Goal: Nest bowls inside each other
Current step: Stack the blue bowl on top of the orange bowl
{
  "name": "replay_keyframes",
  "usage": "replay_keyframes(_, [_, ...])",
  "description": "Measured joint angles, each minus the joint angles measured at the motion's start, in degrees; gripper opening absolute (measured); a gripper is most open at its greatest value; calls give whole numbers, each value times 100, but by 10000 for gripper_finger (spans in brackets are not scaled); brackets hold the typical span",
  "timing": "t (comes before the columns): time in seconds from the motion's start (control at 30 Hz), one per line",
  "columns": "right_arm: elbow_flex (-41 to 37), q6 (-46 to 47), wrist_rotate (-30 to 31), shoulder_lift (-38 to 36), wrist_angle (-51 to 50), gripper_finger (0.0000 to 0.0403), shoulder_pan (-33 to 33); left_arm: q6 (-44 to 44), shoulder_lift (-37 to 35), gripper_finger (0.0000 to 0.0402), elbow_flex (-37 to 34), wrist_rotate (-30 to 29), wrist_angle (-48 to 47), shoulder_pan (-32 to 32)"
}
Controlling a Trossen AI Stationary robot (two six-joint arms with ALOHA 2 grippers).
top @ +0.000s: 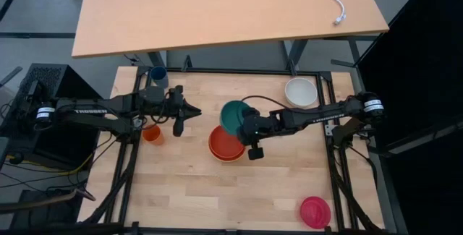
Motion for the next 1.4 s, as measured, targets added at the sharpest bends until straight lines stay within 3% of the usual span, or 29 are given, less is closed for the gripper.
replay_keyframes(0.13, [40, 2, -288, 13, 2, 0, 62, 7, 0, 36, 0, 0, -4, 0])
replay_keyframes(1.03, [37, 65, -743, 848, 402, 2, 210, -44, 2, 54, 0, 2, -18, 0])
replay_keyframes(1.4, [37, 122, -806, 848, 485, 71, 210, -47, 2, 52, 0, 4, -47, 0])
